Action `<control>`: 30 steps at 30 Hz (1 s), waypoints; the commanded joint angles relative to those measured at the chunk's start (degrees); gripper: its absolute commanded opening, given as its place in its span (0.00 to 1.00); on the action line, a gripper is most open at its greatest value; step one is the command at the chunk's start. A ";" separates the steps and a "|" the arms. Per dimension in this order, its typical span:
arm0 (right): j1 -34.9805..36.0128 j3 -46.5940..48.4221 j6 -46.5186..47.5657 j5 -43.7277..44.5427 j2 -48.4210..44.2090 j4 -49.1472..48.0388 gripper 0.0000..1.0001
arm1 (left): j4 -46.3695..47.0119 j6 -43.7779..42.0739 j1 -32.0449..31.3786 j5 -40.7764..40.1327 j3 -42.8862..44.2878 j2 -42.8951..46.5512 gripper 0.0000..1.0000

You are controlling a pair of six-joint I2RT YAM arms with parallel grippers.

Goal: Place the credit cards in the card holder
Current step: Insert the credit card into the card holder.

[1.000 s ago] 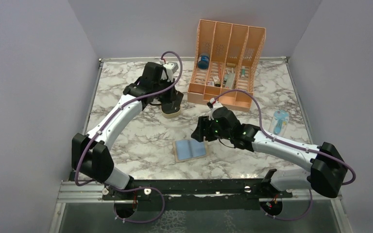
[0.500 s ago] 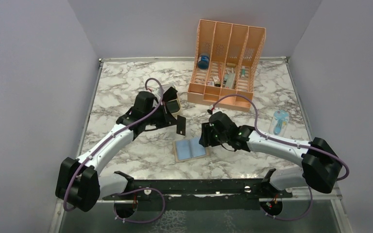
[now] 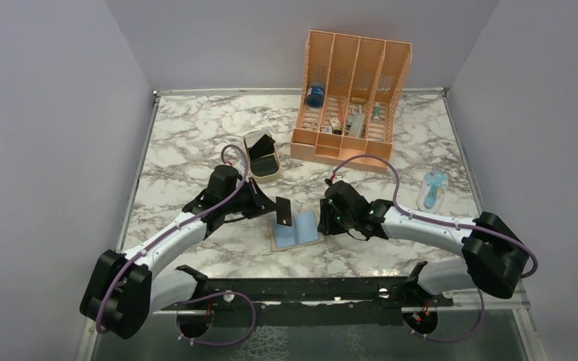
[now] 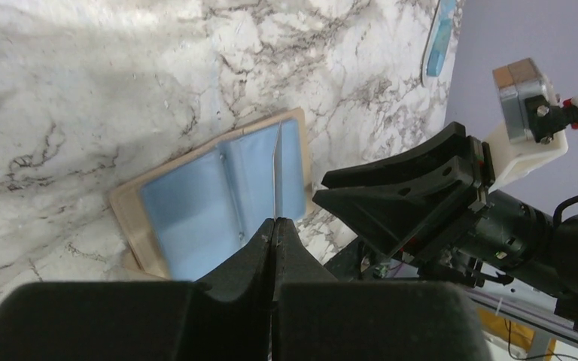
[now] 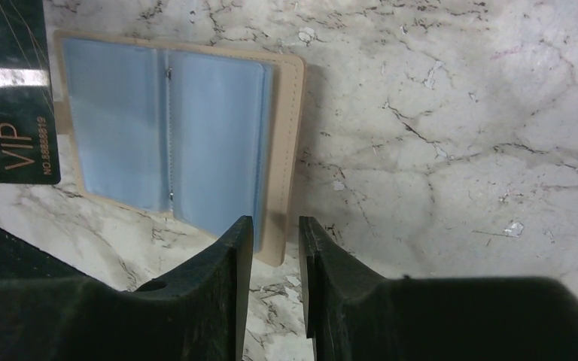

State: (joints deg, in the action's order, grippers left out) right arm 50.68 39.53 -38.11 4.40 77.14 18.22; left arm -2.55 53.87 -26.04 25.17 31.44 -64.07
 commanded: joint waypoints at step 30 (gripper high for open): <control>0.30 -4.61 -4.37 -5.12 -3.87 -1.85 0.24 | 13.99 1.94 -5.71 -0.51 -8.17 -8.44 0.00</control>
State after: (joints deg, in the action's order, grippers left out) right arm 50.68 32.73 -42.33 0.10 76.73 13.52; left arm 9.72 56.05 -31.42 25.12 23.86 -71.68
